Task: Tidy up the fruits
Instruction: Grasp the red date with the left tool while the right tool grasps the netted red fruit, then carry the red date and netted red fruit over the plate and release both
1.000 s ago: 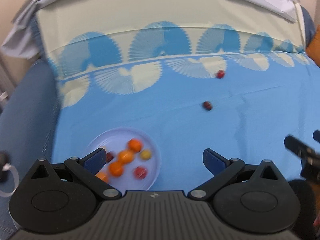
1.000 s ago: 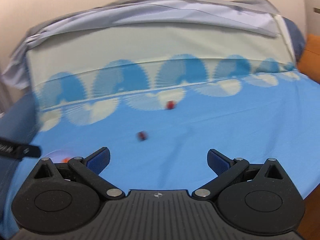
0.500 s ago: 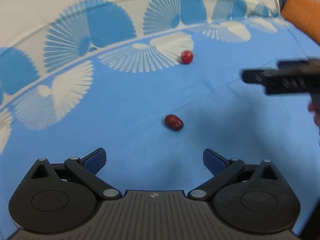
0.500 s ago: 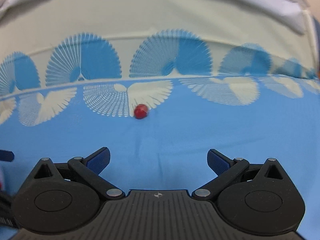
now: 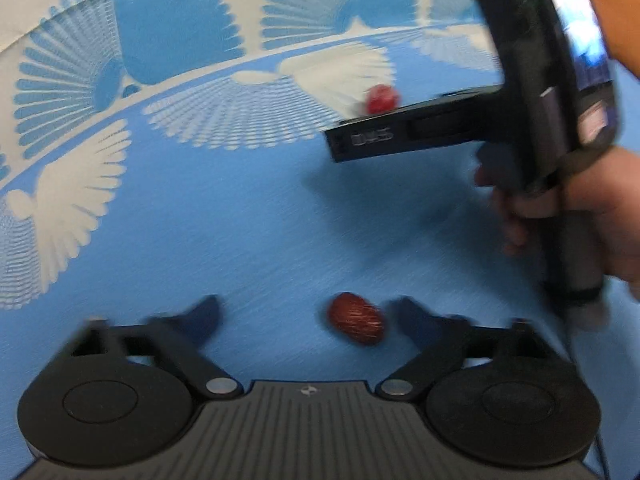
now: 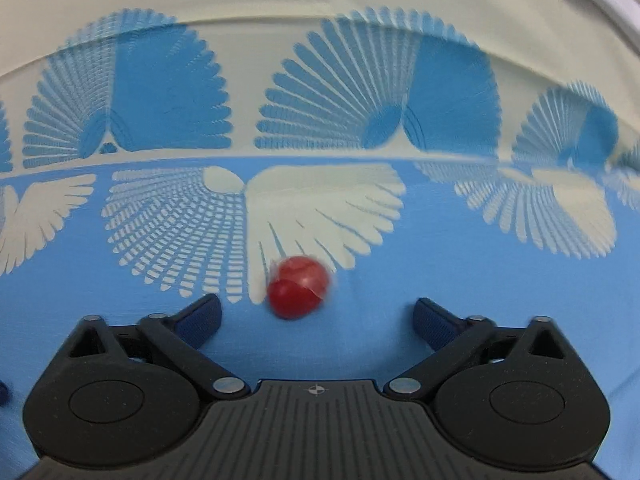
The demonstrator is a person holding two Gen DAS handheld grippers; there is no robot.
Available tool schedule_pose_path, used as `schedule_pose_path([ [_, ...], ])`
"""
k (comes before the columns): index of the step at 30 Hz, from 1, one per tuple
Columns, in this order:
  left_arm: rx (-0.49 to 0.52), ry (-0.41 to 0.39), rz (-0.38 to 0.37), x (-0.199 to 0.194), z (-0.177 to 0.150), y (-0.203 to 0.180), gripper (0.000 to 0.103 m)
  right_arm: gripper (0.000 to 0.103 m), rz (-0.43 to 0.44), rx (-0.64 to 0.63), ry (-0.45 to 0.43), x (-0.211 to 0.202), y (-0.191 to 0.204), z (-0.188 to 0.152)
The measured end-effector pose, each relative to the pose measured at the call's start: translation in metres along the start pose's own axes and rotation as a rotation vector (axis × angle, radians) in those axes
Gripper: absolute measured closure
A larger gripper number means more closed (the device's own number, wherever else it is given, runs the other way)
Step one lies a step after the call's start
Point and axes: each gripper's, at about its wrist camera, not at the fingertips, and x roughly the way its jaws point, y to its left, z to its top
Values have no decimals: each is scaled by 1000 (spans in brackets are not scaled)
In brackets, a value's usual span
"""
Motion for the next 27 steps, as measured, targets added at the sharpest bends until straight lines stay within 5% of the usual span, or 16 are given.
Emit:
schedule_pose_path([
  [1,11,-16,-4,-4,-1,-2,61,66,1,-14,-37,-4,1,-2],
  [2,42,-18,1,-7,-1,-7,70,72,0,-25,-39,-7,1,-1],
  [11,29,-26,68,-54,-6,-6,70,72,-7,34,-57,-64,-5,11],
  [18,-85,9,92,-145,-37,7,70,72,30,149,-138,-190,5,-5],
  [27,-168,-33,127,-278,-103,12,70,71,144,95,-200,-347,65,-51],
])
